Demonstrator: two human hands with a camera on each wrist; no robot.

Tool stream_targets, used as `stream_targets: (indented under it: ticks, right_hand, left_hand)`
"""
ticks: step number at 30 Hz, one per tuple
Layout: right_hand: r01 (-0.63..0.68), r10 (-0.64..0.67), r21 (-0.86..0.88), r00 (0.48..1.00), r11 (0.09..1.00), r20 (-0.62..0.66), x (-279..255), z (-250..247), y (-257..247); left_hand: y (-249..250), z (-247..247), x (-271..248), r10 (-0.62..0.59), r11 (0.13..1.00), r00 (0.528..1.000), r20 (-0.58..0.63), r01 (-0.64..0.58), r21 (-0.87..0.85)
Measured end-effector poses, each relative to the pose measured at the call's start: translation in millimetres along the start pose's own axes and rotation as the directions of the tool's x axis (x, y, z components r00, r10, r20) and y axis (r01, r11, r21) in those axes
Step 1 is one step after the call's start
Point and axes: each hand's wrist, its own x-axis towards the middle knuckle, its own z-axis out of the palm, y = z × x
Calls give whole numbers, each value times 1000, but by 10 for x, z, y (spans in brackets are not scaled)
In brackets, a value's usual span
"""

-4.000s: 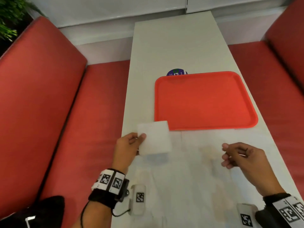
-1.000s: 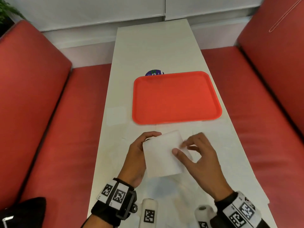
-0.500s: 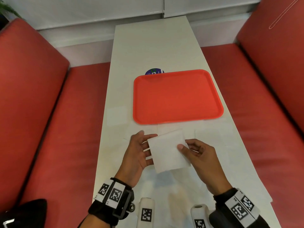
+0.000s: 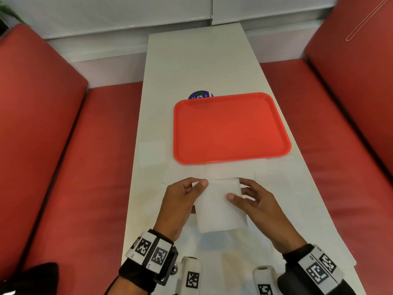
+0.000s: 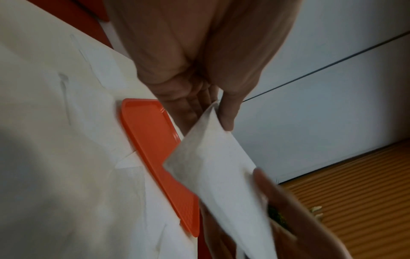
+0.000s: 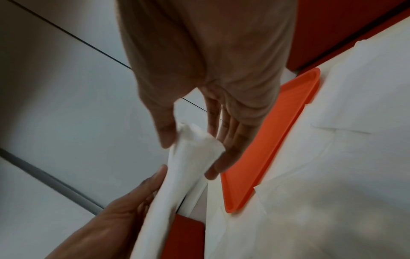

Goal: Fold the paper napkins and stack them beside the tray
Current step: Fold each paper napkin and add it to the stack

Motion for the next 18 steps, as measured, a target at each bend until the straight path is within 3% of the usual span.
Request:
stream_targets:
  ticks: [7, 14, 18]
  right_hand:
    - [89, -89, -104, 996, 991, -1, 173, 190, -106]
    - [31, -32, -28, 997, 999, -68, 269, 158, -138]
    - [76, -92, -113, 984, 991, -151, 369, 253, -122]
  left_hand:
    - [3, -47, 21, 24, 997, 998, 54, -29, 77]
    - [29, -245, 134, 16, 999, 997, 78, -18, 29]
    - [-3, -312, 161, -70, 998, 989, 132, 70, 6]
